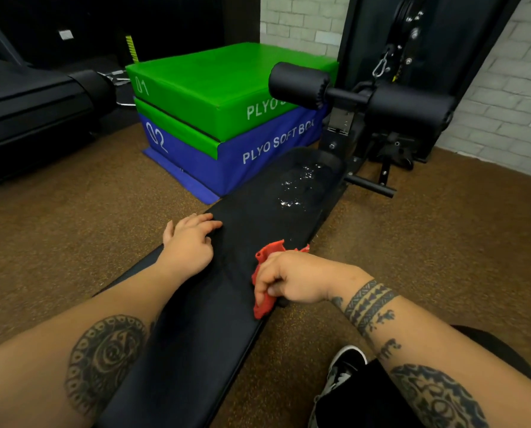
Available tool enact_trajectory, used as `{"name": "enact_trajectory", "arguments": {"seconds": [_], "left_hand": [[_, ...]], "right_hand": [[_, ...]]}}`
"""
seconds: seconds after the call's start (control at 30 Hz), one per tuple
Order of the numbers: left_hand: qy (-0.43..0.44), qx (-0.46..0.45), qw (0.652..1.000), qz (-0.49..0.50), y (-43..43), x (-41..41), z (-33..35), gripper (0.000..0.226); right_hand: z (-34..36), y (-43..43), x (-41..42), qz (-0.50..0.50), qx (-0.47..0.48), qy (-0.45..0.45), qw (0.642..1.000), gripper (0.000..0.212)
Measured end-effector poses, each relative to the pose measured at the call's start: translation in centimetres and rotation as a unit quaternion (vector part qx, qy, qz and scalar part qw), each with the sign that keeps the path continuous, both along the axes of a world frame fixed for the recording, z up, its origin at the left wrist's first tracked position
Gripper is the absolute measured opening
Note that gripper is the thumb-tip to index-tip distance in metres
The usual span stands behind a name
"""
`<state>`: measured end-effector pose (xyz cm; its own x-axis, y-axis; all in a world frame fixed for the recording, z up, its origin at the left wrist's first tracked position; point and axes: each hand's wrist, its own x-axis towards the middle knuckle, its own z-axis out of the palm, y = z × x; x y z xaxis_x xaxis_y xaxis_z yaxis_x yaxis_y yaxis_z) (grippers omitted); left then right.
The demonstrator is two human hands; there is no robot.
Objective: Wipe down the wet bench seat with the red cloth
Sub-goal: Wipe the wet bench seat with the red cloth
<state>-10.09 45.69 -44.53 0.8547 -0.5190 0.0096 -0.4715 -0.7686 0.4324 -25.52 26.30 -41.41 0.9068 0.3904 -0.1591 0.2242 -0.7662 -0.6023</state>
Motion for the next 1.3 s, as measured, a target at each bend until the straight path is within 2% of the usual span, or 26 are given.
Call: {"name": "enact_trajectory", "arguments": {"seconds": [0.07,0.23,0.3,0.33,0.4,0.43,0.5,0.53,0.57,0.63,0.7,0.77,0.8,0.87,0.9,0.93,1.03,1.17,1.23,1.3], "left_hand": [[-0.02,-0.006,1.0,0.005,-0.1,-0.8,-0.2,0.052],[-0.025,-0.09,0.995,-0.024,-1.1,-2.3,-0.4,0.051],[-0.026,-0.14,0.988,-0.059,-2.0,-3.1,0.0,0.04],[-0.008,-0.171,0.982,-0.079,-2.6,-3.7,0.2,0.033],[0.108,-0.25,0.955,-0.119,-4.1,-5.6,1.5,0.02],[0.19,-0.295,0.927,-0.13,-4.9,-6.5,2.2,0.021],[0.313,-0.359,0.872,-0.111,-6.6,-8.0,3.3,0.023],[0.333,-0.369,0.863,-0.092,-7.2,-8.4,3.7,0.02],[0.336,-0.375,0.861,-0.07,-7.9,-8.6,4.1,0.017],[0.348,-0.383,0.856,-0.025,-8.9,-8.8,4.5,0.01],[0.386,-0.374,0.844,0.005,-9.5,-8.7,4.9,0.015],[0.398,-0.342,0.851,0.011,-10.1,-8.6,5.0,0.019],[0.395,-0.334,0.856,0.008,-10.4,-8.6,5.1,0.021],[0.38,-0.331,0.864,0.014,-11.1,-8.5,5.3,0.023],[0.369,-0.334,0.867,0.023,-11.4,-8.4,5.4,0.024],[0.362,-0.336,0.869,0.036,-11.5,-8.2,5.4,0.025],[0.361,-0.329,0.869,0.075,-11.5,-7.7,6.0,0.034],[0.43,-0.281,0.857,0.048,-11.0,-7.1,7.2,0.062],[0.471,-0.253,0.845,0.006,-10.8,-6.9,7.4,0.06],[0.457,-0.245,0.854,-0.029,-10.9,-6.6,7.3,0.039]], "right_hand": [[0.8,-0.4,-0.8,-0.028,0.019,0.051,0.998,0.024],[1.8,-2.9,-2.4,-0.122,0.096,0.131,0.979,0.027],[1.8,-3.8,-2.7,-0.192,0.153,0.115,0.963,0.03],[1.7,-4.1,-2.6,-0.232,0.173,0.075,0.954,0.029],[1.6,-4.2,-2.2,-0.3,0.225,-0.019,0.927,0.027],[1.6,-4.1,-1.9,-0.327,0.265,-0.049,0.906,0.024],[1.7,-3.9,-1.6,-0.379,0.35,-0.068,0.854,0.016],[1.6,-3.9,-1.4,-0.4,0.379,-0.064,0.832,0.012],[1.6,-4.0,-1.4,-0.416,0.387,-0.059,0.821,0.009],[2.0,-4.5,-1.5,-0.427,0.355,-0.048,0.83,0.01],[2.3,-5.1,-1.9,-0.405,0.347,-0.011,0.846,0.03],[2.7,-5.6,-2.2,-0.384,0.353,0.036,0.853,0.052],[2.8,-5.7,-2.3,-0.381,0.338,0.046,0.859,0.051],[3.1,-6.1,-2.2,-0.398,0.312,0.048,0.861,0.027],[3.4,-6.4,-2.1,-0.417,0.319,0.045,0.85,0.011],[3.7,-6.6,-2.0,-0.437,0.337,0.045,0.833,0.007],[4.5,-7.6,-1.9,-0.492,0.416,0.037,0.764,0.032],[5.3,-8.4,-2.0,-0.492,0.524,0.069,0.692,0.034],[5.2,-8.7,-1.7,-0.493,0.557,0.069,0.665,0.032],[5.3,-8.6,-1.5,-0.496,0.581,0.076,0.641,0.03]]}}
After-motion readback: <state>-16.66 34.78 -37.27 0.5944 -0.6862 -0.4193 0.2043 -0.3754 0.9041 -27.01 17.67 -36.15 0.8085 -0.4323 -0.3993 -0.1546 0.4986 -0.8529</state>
